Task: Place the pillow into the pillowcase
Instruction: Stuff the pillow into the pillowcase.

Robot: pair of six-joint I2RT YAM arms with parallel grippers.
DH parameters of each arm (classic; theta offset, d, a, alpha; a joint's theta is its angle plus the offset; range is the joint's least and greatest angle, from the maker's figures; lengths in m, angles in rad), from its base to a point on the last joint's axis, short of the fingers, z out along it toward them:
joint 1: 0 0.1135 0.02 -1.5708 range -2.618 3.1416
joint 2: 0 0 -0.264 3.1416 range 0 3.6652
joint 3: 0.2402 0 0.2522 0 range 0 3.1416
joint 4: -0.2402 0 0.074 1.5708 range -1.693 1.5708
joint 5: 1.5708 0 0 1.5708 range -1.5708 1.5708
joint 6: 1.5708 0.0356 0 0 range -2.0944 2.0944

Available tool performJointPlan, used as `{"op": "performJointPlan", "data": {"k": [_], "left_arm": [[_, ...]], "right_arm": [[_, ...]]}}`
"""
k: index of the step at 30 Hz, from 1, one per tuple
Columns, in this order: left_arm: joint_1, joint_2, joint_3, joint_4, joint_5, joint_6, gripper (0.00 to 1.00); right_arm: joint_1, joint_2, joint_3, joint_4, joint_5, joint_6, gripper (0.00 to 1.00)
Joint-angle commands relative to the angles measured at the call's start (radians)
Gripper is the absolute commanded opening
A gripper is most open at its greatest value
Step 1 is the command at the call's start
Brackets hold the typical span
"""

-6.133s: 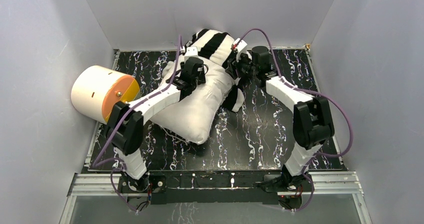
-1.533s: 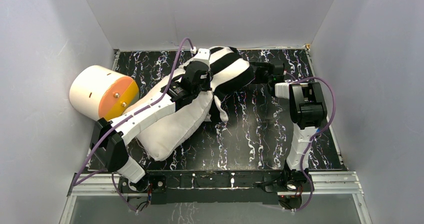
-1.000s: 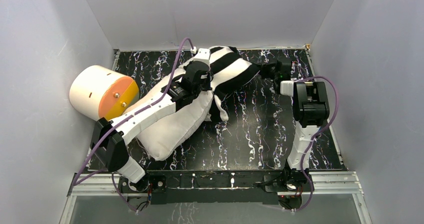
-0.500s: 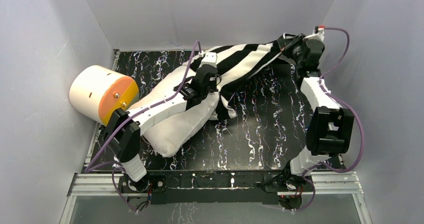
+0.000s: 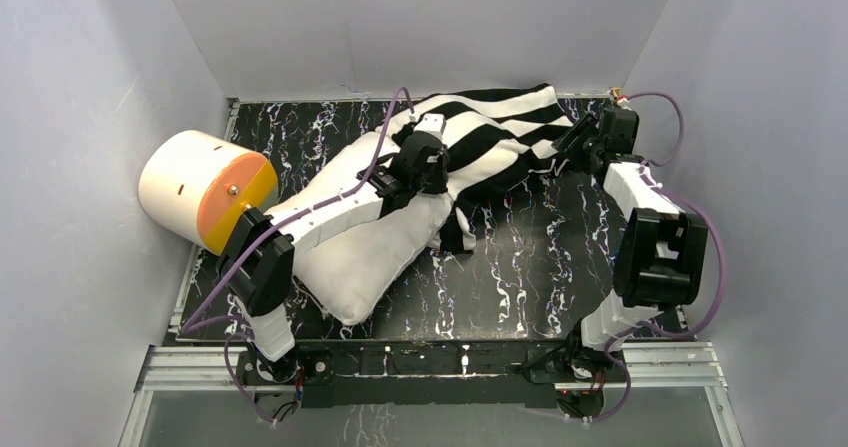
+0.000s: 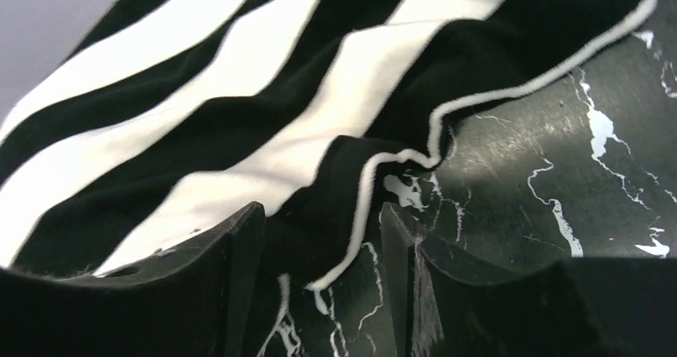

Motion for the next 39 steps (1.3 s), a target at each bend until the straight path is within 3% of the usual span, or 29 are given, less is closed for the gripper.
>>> {"op": "performJointPlan", "data": {"k": [1,4,9,13,18,25,27,28,31,32,37,39], "left_arm": [[0.011,-0.04,0.072,-0.076,0.051,0.004,0.28],[0.01,-0.089,0.092,-0.134,0.065,0.04,0.49],[0.011,-0.204,0.05,-0.178,0.052,0.086,0.64],[0.009,-0.287,0.003,-0.23,0.039,0.103,0.68],[0.005,-0.343,-0.112,-0.245,0.028,0.063,0.7],[0.005,-0.227,-0.194,-0.158,0.029,0.047,0.72],[0.005,-0.182,-0.197,-0.143,0.028,0.036,0.65],[0.004,-0.167,-0.197,-0.133,0.032,0.03,0.54],[0.005,-0.161,-0.208,-0.087,-0.002,0.004,0.07],[0.005,-0.171,-0.214,-0.067,-0.017,-0.004,0.0],[0.018,-0.218,-0.205,0.0,-0.091,-0.026,0.0],[0.022,-0.217,-0.186,-0.001,-0.118,-0.029,0.0]], "right_arm": [[0.008,-0.116,0.065,-0.088,-0.101,-0.126,0.64],[0.025,-0.171,0.026,-0.118,-0.231,-0.16,0.63],[0.159,-0.311,-0.072,-0.117,-0.264,-0.224,0.6],[0.337,-0.429,-0.173,-0.081,-0.203,-0.33,0.59],[0.487,-0.509,-0.322,0.093,-0.164,-0.517,0.58],[0.627,-0.486,-0.394,0.179,-0.149,-0.684,0.61],[0.646,-0.469,-0.397,0.223,-0.098,-0.699,0.61],[0.652,-0.455,-0.395,0.241,-0.073,-0.71,0.6],[0.662,-0.397,-0.37,0.26,-0.04,-0.739,0.56],[0.665,-0.381,-0.359,0.257,-0.04,-0.743,0.52],[0.689,-0.367,-0.33,0.263,-0.001,-0.752,0.23],[0.696,-0.389,-0.311,0.243,0.0,-0.747,0.16]]}}
